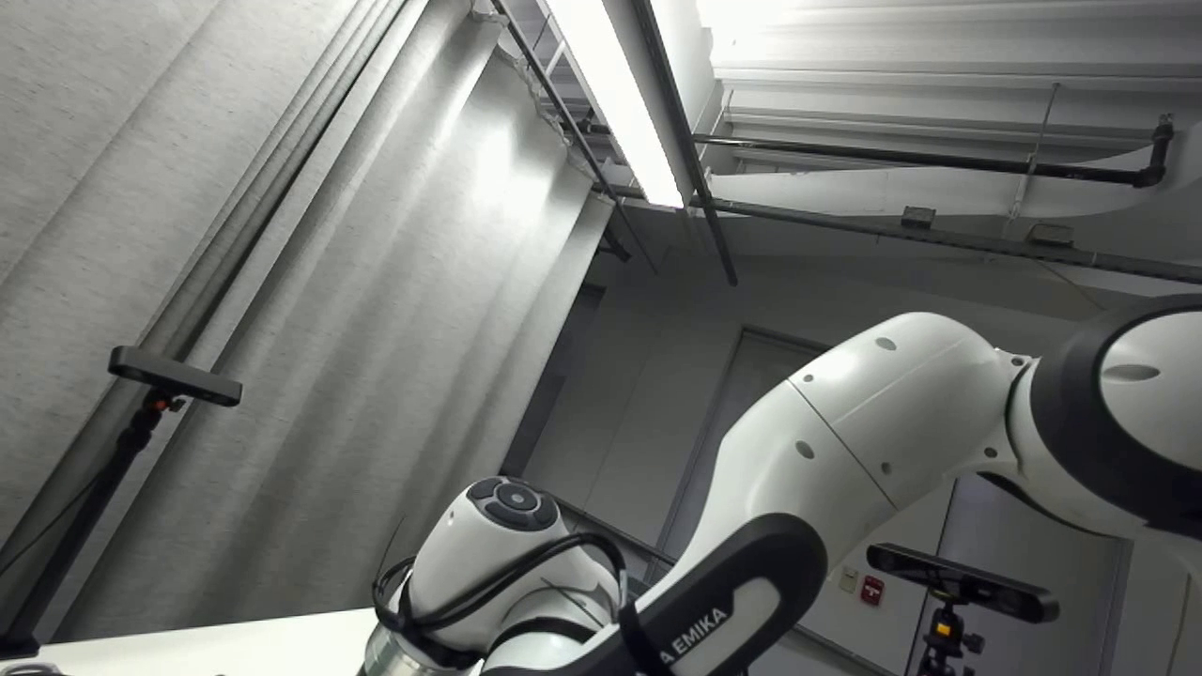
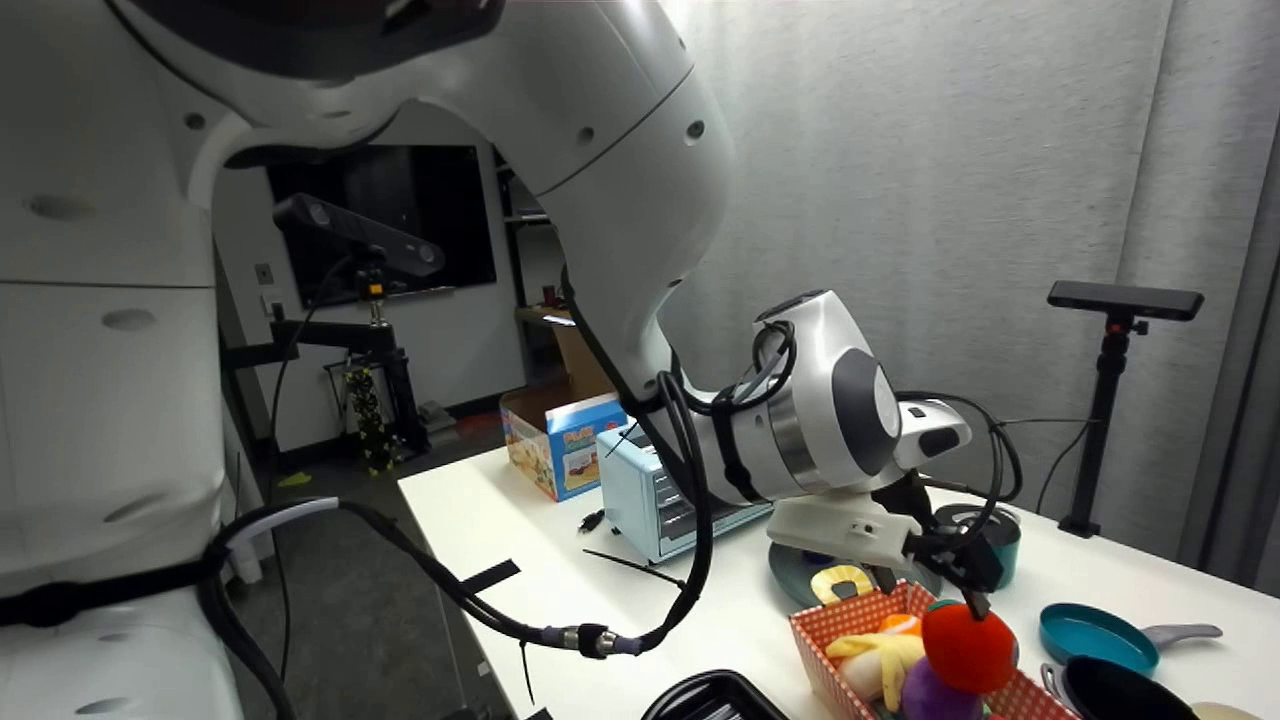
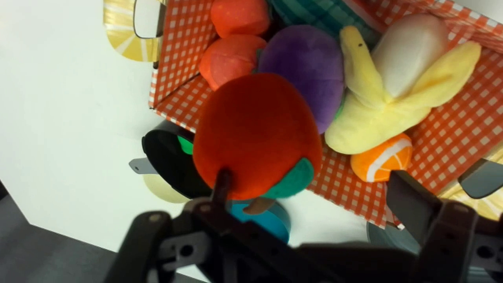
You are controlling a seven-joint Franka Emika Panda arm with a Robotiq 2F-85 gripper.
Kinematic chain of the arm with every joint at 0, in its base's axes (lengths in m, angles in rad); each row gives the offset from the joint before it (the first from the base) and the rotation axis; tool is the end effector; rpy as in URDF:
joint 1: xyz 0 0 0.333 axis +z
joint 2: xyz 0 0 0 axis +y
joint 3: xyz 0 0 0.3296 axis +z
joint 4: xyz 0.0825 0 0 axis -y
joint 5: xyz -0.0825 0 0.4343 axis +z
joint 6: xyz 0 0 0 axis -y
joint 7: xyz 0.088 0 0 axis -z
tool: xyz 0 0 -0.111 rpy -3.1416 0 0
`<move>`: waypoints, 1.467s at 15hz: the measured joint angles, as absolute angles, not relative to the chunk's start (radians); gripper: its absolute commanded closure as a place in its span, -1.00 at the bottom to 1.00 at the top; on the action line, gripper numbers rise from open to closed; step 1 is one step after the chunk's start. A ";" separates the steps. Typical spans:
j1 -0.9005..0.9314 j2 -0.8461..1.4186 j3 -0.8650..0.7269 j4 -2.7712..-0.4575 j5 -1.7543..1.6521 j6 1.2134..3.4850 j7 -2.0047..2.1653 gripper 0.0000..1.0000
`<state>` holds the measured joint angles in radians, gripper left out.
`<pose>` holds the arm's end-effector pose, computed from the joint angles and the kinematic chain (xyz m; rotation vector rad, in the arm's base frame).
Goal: Put the orange object in the brown box, then remove the purple and yellow objects and put them on the table
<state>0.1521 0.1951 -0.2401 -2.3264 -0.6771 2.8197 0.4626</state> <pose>0.5731 -0.0214 0.2502 2.8095 0.1072 0.4783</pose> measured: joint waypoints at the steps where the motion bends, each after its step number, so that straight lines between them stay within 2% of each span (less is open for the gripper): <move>1: 0.156 0.195 -0.240 -2.326 -0.677 2.820 0.463 -1.00; 7: 0.160 0.195 -0.254 -2.325 -0.697 2.814 0.475 -1.00; 15: 0.204 0.179 -0.300 -2.291 -1.015 2.692 0.714 -1.00; 22: 0.211 0.193 -0.273 -2.310 -0.899 2.746 0.727 -1.00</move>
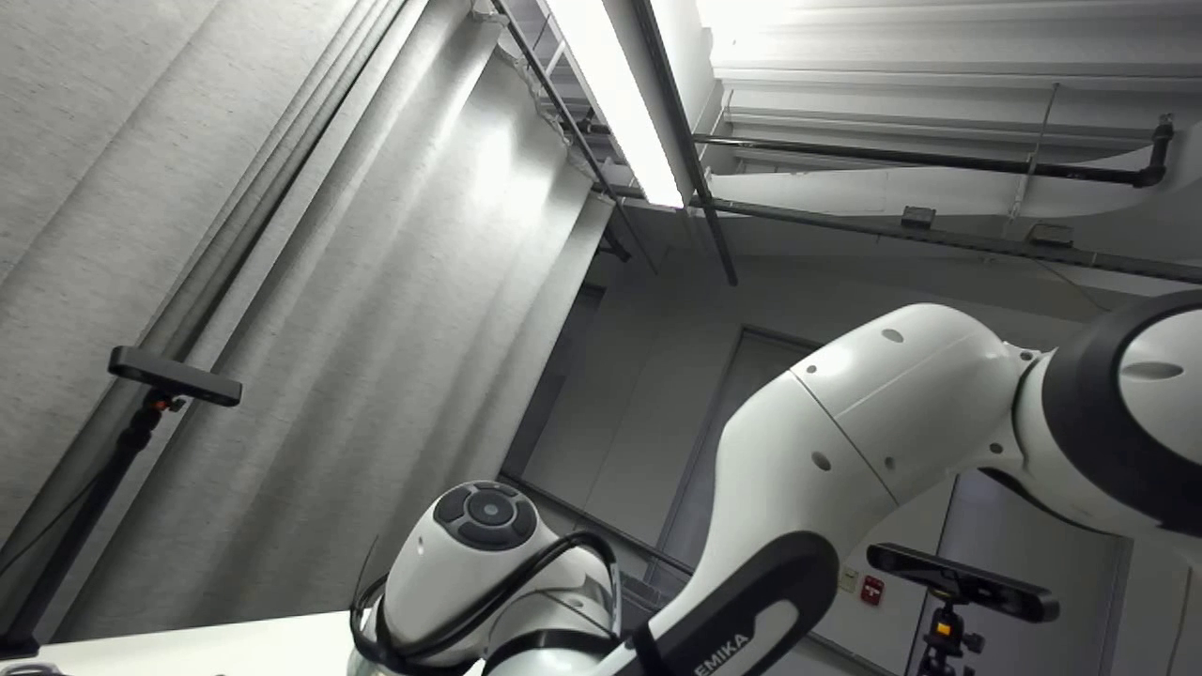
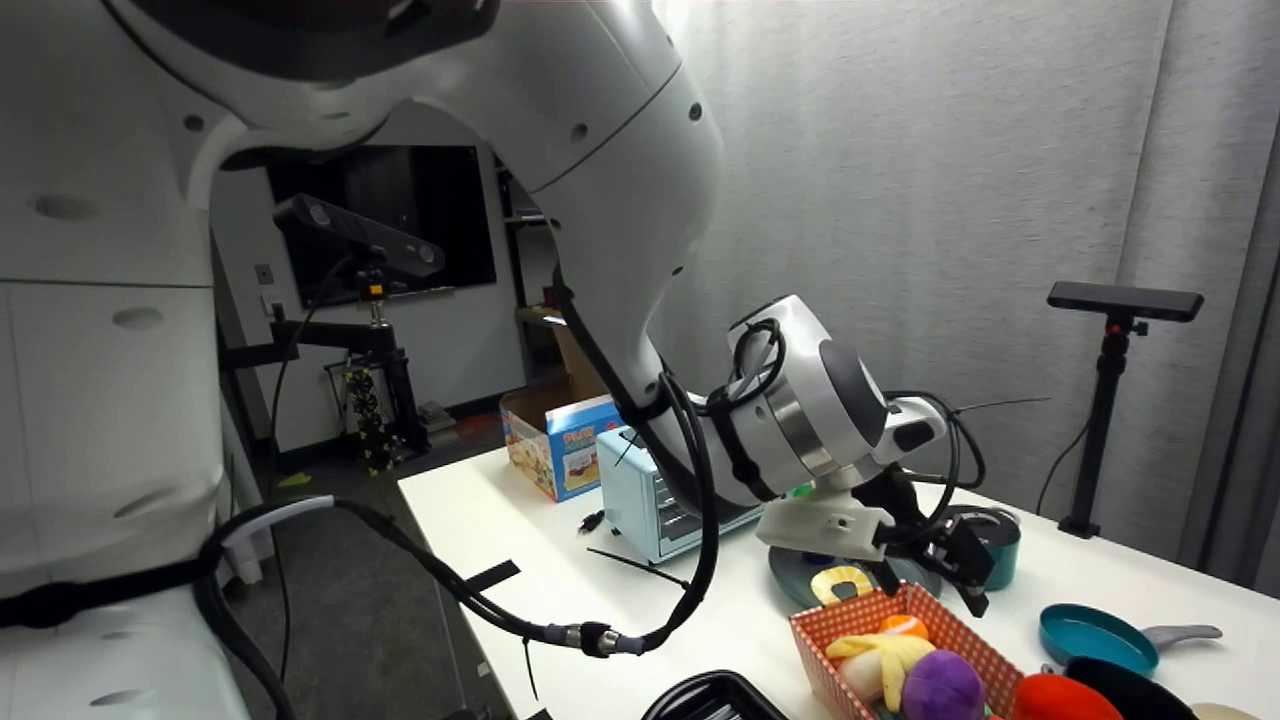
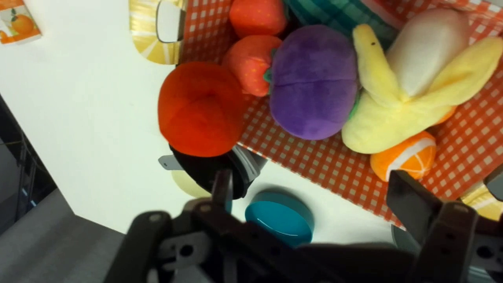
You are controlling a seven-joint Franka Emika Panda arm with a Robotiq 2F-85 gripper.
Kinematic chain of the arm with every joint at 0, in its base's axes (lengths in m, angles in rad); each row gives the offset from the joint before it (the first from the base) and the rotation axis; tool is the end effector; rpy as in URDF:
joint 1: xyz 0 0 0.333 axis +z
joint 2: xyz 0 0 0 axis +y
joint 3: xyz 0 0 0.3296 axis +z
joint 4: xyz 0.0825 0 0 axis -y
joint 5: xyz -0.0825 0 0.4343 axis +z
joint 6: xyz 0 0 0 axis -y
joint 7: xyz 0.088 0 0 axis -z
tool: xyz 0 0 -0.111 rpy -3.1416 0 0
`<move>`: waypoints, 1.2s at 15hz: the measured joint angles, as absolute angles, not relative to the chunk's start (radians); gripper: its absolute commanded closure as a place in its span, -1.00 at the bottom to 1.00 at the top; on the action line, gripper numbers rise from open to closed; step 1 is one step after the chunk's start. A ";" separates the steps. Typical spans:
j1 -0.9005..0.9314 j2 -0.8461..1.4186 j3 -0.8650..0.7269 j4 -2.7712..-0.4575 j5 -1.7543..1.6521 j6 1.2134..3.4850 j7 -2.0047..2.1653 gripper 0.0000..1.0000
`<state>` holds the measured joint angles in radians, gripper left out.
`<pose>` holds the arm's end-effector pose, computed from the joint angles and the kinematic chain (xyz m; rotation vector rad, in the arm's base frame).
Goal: Put the orange object in the brown box, then remove the purple and yellow objects and put them on the table
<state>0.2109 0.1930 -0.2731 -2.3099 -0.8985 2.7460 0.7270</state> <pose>0.5710 -0.0070 0.2485 2.7104 0.0319 0.4925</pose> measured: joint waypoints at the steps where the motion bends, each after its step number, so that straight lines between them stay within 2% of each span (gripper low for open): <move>1: 0.211 0.202 -0.273 -2.311 -0.877 2.761 0.730 -1.00; 16: 0.208 0.354 -0.315 -2.279 -0.856 2.805 1.020 -1.00; 17: 0.207 0.366 -0.313 -2.276 -0.851 2.810 1.027 -0.92; 18: 0.204 0.377 -0.311 -2.273 -0.843 2.816 1.031 -0.45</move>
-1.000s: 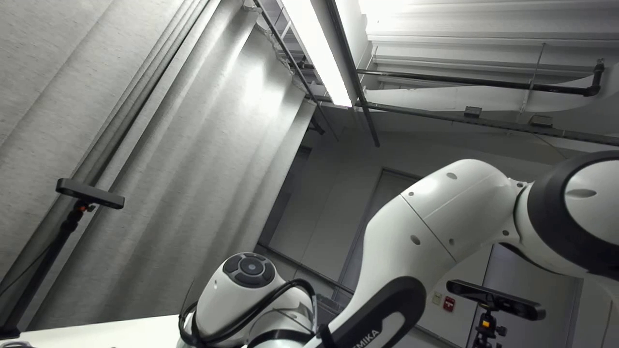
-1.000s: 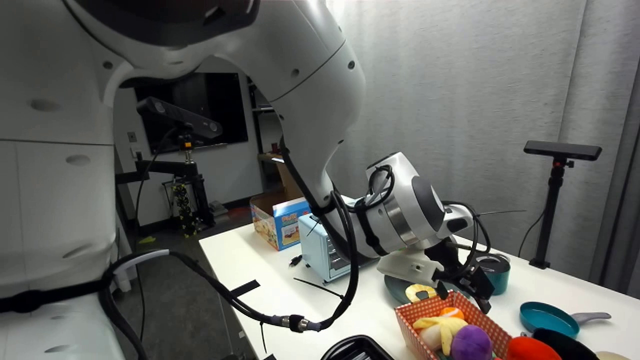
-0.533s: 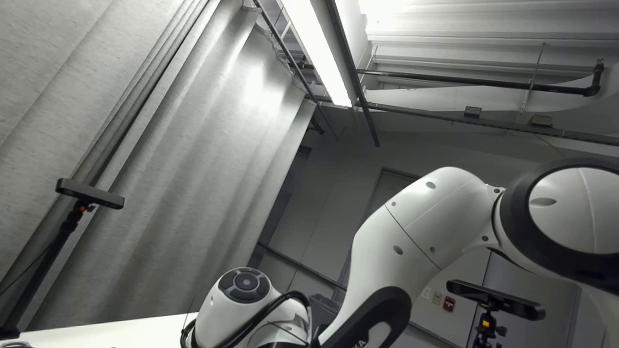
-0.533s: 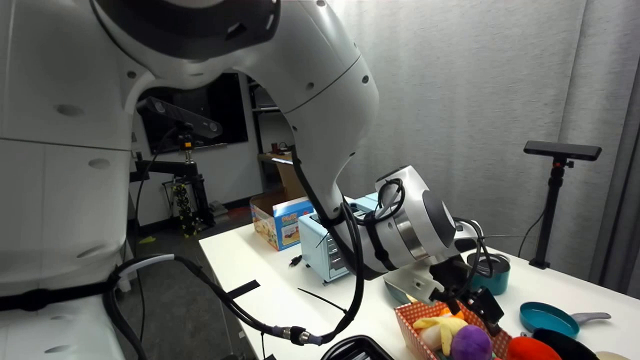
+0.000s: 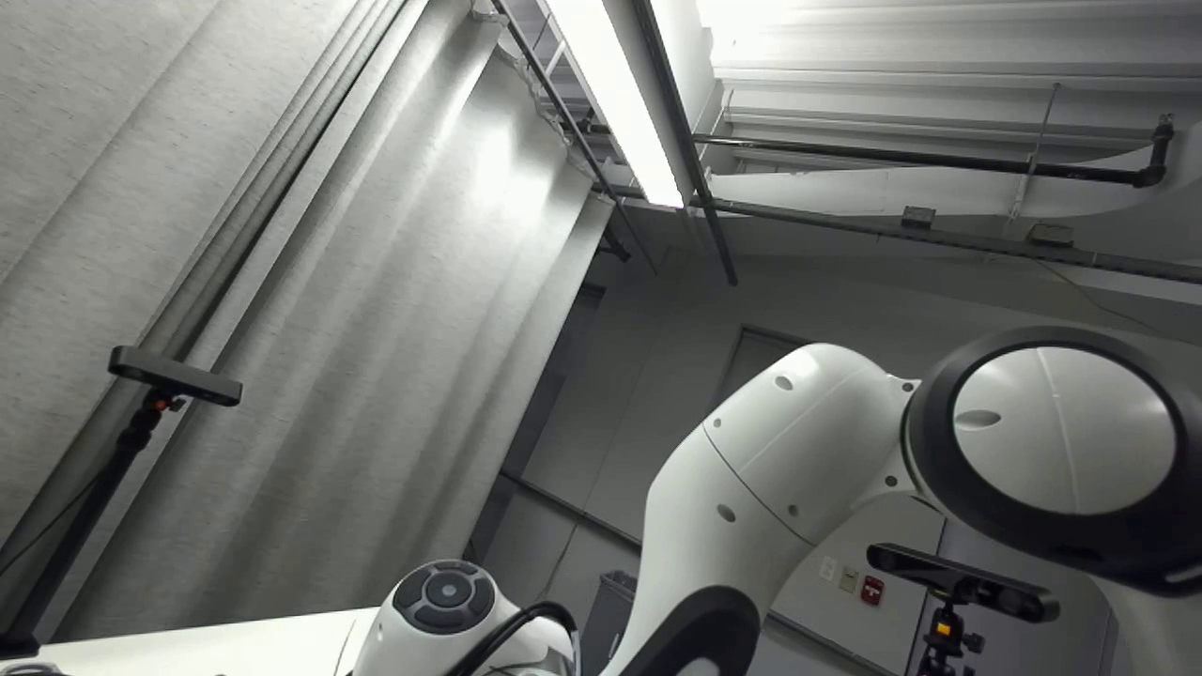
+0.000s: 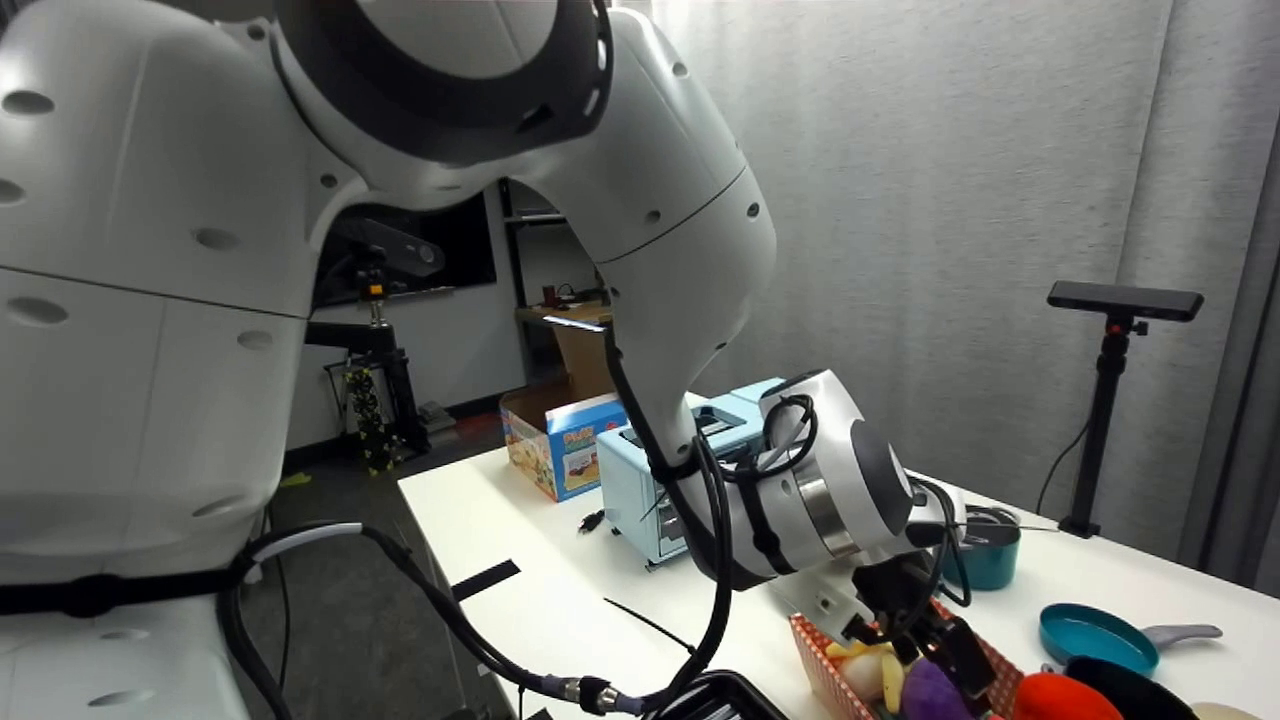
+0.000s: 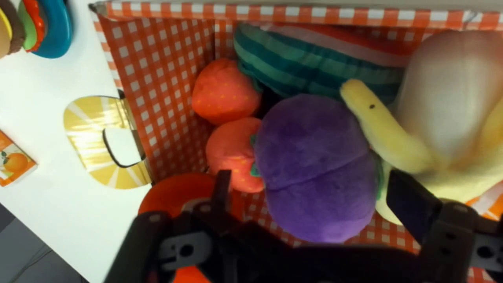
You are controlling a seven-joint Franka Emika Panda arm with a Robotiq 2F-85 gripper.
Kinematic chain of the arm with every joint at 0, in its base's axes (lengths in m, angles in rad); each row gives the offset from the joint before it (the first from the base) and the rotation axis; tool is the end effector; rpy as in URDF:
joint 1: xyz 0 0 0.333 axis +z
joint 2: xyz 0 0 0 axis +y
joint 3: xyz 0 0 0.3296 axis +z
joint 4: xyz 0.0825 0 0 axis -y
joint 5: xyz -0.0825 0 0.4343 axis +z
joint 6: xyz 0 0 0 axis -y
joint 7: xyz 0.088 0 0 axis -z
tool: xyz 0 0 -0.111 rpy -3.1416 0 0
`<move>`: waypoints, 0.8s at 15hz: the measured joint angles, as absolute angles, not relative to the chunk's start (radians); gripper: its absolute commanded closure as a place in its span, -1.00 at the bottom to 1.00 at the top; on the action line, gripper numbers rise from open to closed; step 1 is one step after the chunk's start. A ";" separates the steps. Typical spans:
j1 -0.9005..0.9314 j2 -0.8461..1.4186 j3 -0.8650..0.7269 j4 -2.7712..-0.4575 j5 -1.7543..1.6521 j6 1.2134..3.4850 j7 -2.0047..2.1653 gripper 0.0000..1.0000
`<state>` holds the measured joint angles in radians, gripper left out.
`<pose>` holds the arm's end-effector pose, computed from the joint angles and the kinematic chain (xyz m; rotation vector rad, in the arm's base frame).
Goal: Put the orange object in the brown box, then remove the purple and yellow objects and put them on the table
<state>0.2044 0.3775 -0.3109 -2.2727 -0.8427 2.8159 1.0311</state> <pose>0.5690 -0.0316 0.1689 2.7408 -0.4422 0.4377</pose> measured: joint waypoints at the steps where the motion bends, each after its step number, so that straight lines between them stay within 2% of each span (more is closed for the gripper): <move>1: 0.202 0.388 -0.309 -2.270 -0.829 2.825 1.031 -0.43; 2: 0.199 0.398 -0.308 -2.268 -0.817 2.836 1.031 -0.38; 5: 0.187 0.420 -0.302 -2.260 -0.793 2.861 1.031 0.09; 10: 0.175 0.427 -0.296 -2.248 -0.783 2.875 1.030 0.72; 12: 0.176 0.424 -0.296 -2.242 -0.784 2.875 1.027 0.81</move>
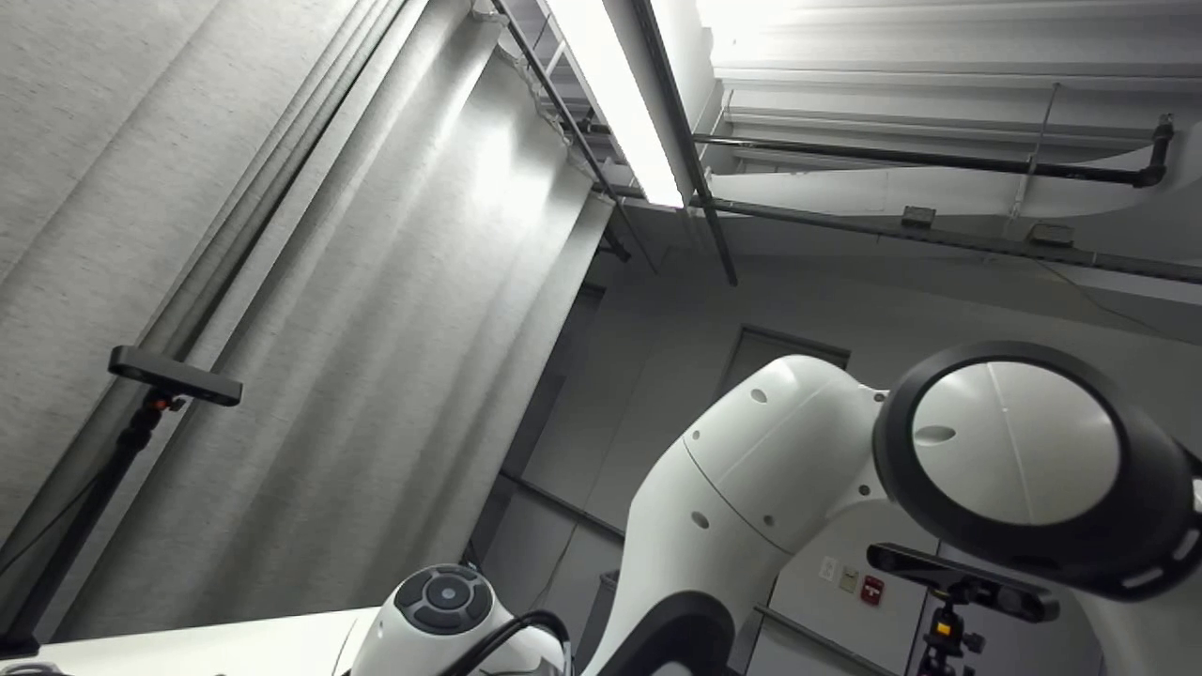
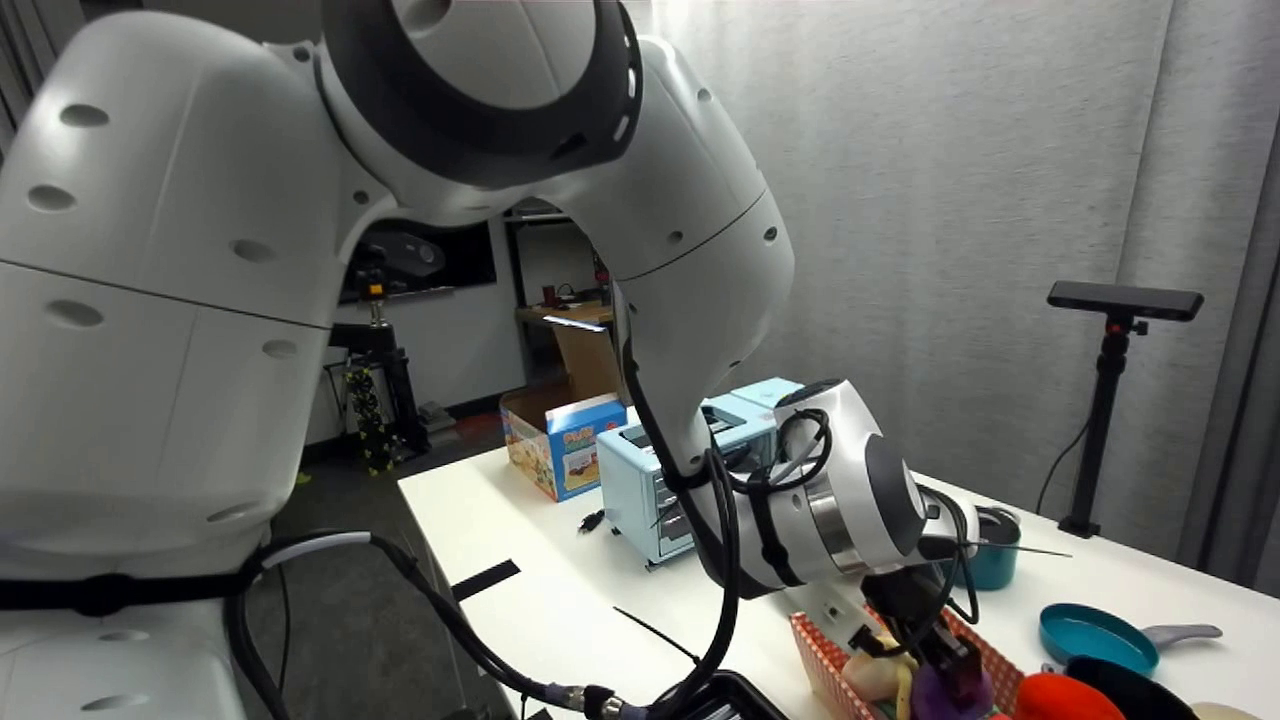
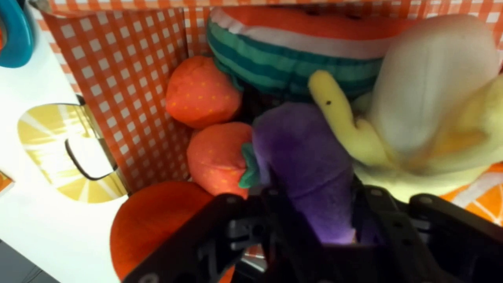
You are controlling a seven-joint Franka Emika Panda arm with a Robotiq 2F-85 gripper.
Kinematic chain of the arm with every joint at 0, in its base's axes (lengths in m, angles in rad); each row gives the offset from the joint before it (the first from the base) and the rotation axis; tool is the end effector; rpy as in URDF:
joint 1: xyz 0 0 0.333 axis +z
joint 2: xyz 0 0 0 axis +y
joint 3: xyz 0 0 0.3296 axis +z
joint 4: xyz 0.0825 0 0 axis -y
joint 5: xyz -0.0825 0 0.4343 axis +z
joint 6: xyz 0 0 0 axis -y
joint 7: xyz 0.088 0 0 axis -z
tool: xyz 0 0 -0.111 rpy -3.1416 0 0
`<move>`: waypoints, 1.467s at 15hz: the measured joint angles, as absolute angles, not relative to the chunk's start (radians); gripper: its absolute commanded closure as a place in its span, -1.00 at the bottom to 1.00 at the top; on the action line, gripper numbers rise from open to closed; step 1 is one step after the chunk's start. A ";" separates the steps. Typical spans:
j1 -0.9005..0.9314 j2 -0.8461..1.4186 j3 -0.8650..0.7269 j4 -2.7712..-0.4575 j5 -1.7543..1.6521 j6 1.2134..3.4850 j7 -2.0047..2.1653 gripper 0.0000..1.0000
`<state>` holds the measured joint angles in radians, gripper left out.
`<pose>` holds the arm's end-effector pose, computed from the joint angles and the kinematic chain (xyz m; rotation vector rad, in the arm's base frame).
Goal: Put the orange object in the brown box, then remove the purple and yellow objects and put them on the table
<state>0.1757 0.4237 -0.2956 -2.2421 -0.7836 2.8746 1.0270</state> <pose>0.5797 -0.0366 0.1595 2.7780 -0.5153 0.4679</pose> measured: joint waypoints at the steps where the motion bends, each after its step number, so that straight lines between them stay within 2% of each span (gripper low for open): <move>1: 0.178 0.418 -0.297 -2.239 -0.790 2.875 1.025 0.87; 11: 0.242 0.219 -0.256 -2.283 -0.903 2.873 0.967 0.86; 22: 0.258 0.035 -0.020 -2.511 -0.338 2.820 0.603 0.86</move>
<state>0.2581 0.0346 -0.0198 -2.5106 -0.3379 2.8198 0.6027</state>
